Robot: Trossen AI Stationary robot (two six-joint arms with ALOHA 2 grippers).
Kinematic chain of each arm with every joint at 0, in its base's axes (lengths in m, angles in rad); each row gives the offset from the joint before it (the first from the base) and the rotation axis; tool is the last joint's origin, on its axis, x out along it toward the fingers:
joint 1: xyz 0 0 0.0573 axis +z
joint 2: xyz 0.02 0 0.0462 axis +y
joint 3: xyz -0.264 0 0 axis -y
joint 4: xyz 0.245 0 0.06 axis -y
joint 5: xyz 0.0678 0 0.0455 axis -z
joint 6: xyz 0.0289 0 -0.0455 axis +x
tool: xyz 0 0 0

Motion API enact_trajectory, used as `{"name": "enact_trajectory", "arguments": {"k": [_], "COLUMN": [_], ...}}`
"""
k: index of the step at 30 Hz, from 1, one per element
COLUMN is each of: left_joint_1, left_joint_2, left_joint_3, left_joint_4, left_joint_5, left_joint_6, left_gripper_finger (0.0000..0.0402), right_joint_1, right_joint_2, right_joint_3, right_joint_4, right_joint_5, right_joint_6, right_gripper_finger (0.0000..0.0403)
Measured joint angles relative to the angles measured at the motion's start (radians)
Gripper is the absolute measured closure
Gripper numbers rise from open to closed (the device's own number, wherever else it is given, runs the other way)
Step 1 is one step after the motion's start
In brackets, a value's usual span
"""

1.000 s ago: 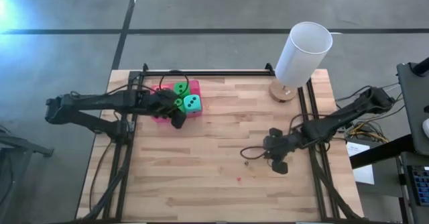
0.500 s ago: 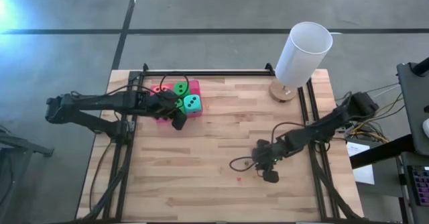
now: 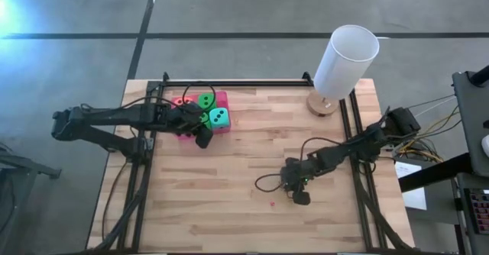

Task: Pick & Place Dice
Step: Put the small black dice into the red bin

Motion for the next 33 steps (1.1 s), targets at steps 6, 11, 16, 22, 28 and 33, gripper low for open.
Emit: {"name": "enact_trajectory", "arguments": {"k": [6, 11, 16, 22, 28, 33], "left_joint_1": [0.000, 0.000, 0.000, 0.000, 0.000, 0.000], "left_joint_2": [0.000, 0.000, 0.000, 0.000, 0.000, 0.000], "left_joint_3": [0.000, 0.000, 0.000, 0.000, 0.000, 0.000], "left_joint_4": [-0.001, -0.001, -0.001, 0.000, 0.002, 0.002], "left_joint_5": [0.000, 0.000, 0.000, 0.000, 0.000, 0.000], "left_joint_6": [0.001, 0.002, 0.001, 0.001, 0.001, 0.001], "left_gripper_finger": [0.0223, 0.0230, 0.0235, 0.0238, 0.0230, 0.0222], "right_joint_1": [-0.069, -0.122, -0.173, -0.255, -0.331, -0.338], "right_joint_2": [0.040, 0.074, 0.080, 0.080, 0.080, 0.062], "right_joint_3": [0.005, 0.032, 0.047, 0.048, 0.048, 0.049], "right_joint_4": [0.046, 0.063, 0.059, 0.058, 0.060, 0.048], "right_joint_5": [-0.011, -0.013, 0.008, 0.010, 0.034, 0.030], "right_joint_6": [-0.077, -0.150, -0.229, -0.272, -0.286, -0.278], "right_gripper_finger": [0.0351, 0.0351, 0.0351, 0.0351, 0.0351, 0.0351]}}
